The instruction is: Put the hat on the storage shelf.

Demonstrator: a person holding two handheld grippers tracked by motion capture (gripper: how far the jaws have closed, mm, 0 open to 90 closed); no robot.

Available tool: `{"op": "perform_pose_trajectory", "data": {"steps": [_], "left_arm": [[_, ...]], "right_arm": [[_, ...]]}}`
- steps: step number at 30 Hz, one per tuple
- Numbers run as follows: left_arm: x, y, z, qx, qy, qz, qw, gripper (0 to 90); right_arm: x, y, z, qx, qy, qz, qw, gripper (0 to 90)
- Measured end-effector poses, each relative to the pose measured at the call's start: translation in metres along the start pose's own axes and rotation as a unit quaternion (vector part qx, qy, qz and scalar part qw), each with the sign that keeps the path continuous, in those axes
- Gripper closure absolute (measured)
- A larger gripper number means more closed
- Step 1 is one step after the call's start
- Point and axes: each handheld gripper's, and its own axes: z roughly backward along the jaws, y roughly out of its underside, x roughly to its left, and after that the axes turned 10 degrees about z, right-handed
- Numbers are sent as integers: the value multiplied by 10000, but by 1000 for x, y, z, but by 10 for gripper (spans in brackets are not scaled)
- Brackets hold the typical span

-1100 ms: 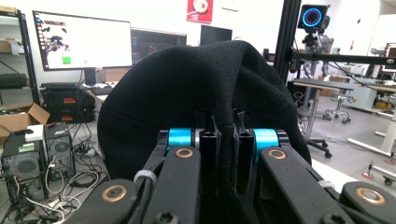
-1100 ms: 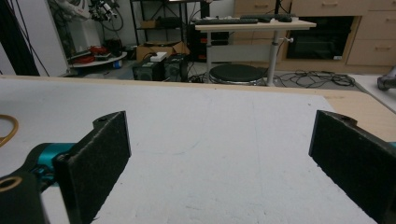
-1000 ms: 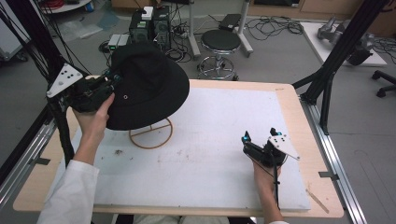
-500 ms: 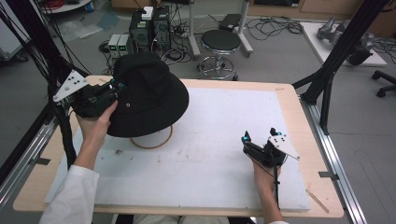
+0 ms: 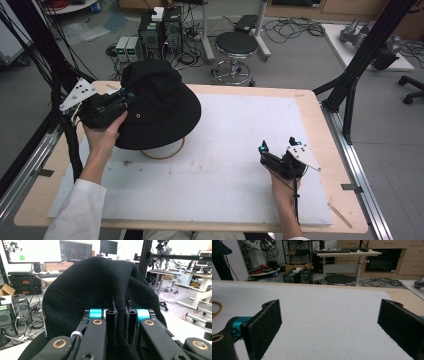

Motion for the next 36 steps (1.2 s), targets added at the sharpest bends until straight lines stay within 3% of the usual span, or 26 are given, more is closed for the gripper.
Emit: {"op": "perform_pose_trajectory", "data": {"steps": [6, 12, 22, 28, 31, 36], "left_arm": [[1, 1, 0, -61, -98, 27, 9999, 719], [1, 1, 5, -353, -214, 32, 9991, 426], [4, -3, 14, -500, -386, 71, 9980, 325], [8, -7, 26, -567, -676, 117, 9960, 260], [9, -9, 34, -676, -844, 141, 9940, 236], [18, -9, 47, -865, -1256, 198, 9881, 235]], "right_arm": [[-1, 0, 0, 0, 5, 0, 10000, 45], [0, 0, 0, 12, -2, 37, 10000, 45], [0, 0, 0, 4, 6, 5, 10000, 44], [0, 0, 0, 8, 6, 22, 10000, 45], [0, 0, 1, -17, 32, 28, 10000, 45], [-1, 0, 1, -4, 25, 27, 10000, 45]]}}
